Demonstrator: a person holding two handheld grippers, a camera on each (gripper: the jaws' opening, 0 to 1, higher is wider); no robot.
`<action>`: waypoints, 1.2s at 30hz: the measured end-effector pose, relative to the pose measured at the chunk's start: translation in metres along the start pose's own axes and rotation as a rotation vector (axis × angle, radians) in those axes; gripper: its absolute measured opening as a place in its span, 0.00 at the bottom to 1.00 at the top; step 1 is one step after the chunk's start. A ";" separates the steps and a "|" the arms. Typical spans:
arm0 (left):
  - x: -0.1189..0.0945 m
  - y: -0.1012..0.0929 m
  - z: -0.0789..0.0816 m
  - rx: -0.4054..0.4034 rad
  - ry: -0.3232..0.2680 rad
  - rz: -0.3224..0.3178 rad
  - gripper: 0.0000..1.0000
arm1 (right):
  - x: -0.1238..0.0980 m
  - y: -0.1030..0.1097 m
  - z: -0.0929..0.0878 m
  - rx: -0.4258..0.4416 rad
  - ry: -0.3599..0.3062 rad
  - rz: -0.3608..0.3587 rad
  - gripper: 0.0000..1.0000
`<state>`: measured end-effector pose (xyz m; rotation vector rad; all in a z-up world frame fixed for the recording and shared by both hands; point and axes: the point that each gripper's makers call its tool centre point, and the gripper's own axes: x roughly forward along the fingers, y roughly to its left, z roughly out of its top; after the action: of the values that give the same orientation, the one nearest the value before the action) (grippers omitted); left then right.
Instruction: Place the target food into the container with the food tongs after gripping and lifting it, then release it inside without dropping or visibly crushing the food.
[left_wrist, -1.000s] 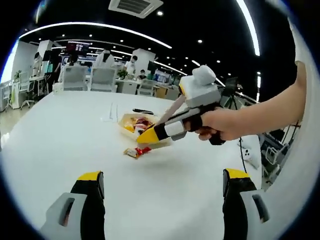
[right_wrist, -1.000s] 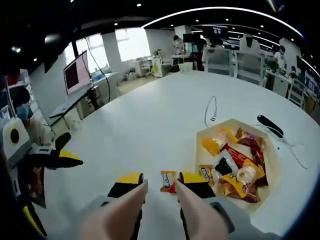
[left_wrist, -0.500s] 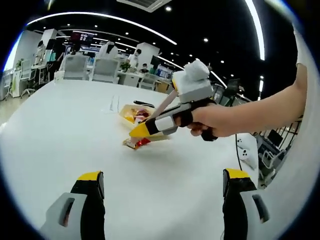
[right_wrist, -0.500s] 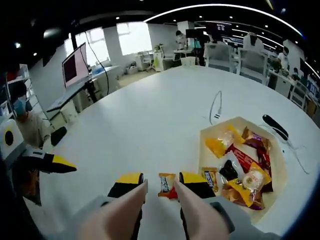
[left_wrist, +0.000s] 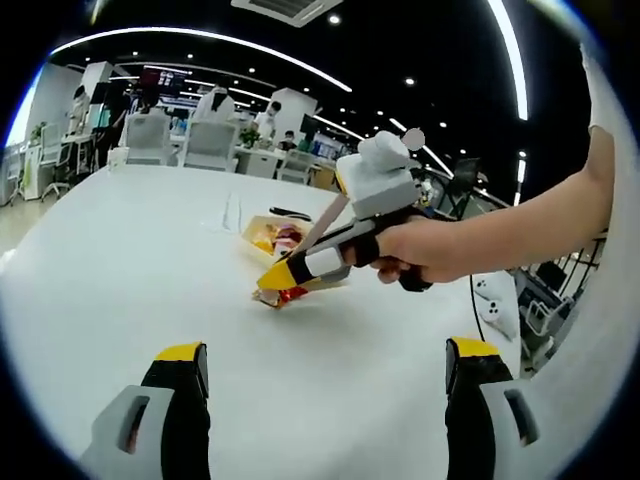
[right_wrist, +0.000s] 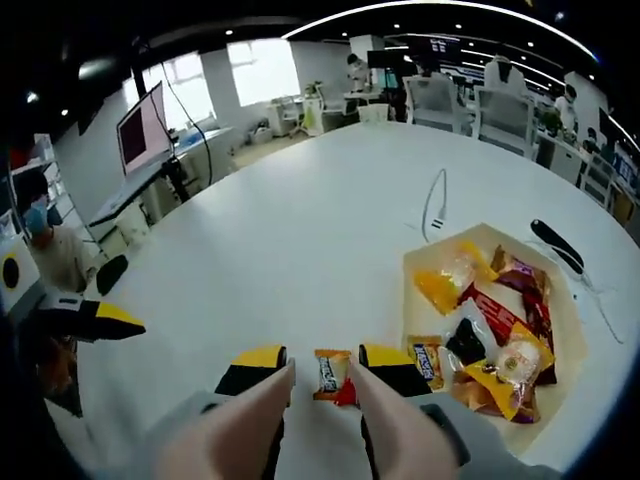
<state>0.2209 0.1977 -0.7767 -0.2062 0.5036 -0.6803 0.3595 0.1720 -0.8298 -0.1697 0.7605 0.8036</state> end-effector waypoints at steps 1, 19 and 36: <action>0.001 0.001 -0.001 0.002 0.005 0.000 0.99 | 0.002 0.001 -0.002 -0.004 0.012 0.001 0.28; 0.006 0.002 0.001 0.013 0.019 0.003 0.99 | 0.009 -0.004 -0.018 0.013 0.046 -0.081 0.27; 0.015 -0.012 -0.016 0.044 0.074 -0.017 0.97 | 0.012 -0.008 -0.018 -0.069 0.107 -0.019 0.19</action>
<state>0.2160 0.1786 -0.7916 -0.1447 0.5577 -0.7169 0.3611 0.1657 -0.8516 -0.2829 0.8309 0.8078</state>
